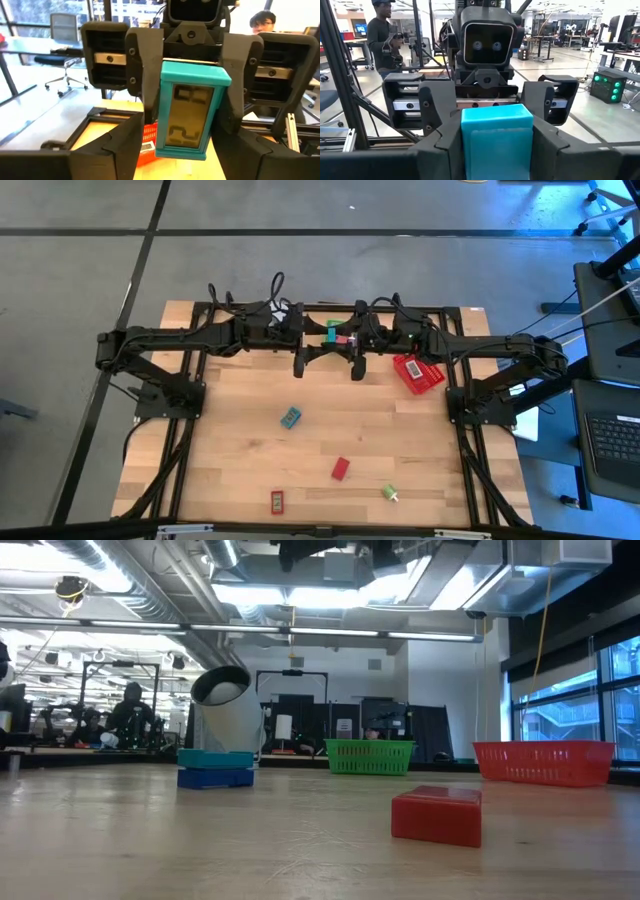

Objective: Pick & Place Office items
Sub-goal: Put the bottom blue digital timer into the red bin

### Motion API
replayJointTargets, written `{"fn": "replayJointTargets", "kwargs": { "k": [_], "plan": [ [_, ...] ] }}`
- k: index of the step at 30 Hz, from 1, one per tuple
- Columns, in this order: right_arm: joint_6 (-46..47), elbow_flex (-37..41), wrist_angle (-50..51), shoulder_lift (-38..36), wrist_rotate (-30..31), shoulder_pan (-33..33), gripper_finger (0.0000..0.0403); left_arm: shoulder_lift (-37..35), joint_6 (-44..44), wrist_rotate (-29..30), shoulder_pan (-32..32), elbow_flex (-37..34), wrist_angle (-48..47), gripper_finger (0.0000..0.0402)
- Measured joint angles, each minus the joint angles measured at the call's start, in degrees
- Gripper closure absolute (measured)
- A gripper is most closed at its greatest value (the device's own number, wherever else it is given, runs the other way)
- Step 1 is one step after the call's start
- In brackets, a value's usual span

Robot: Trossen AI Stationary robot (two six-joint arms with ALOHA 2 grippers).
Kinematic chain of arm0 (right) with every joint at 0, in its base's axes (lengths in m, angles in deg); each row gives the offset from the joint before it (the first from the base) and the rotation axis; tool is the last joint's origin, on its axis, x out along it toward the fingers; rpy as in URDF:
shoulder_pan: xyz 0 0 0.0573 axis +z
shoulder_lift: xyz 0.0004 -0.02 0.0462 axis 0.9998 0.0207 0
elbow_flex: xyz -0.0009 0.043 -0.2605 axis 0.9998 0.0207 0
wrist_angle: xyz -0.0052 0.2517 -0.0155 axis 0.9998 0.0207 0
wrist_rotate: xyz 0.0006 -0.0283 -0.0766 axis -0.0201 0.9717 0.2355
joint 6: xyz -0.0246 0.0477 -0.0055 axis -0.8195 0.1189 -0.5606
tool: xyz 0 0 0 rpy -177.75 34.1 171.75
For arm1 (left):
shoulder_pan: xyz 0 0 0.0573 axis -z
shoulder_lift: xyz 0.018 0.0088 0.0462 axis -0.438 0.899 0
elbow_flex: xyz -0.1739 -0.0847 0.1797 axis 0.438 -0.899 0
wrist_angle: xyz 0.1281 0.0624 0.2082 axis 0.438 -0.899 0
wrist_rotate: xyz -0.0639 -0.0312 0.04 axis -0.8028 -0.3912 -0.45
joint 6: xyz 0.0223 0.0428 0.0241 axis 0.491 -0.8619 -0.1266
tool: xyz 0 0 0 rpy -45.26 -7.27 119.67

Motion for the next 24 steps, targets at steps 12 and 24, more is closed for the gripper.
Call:
{"fn": "replayJointTargets", "kwargs": {
  "k": [12,24],
  "plan": [
    [-0.13,0.00,15.33,-5.51,10.10,-2.62,0.0242,-1.94,8.47,6.29,-2.01,0.17,-7.08,0.0135],
    [3.88,0.00,49.20,-10.14,23.24,-5.77,0.0242,-4.02,11.31,6.11,-3.39,0.17,-13.50,0.0136]
  ]
}}
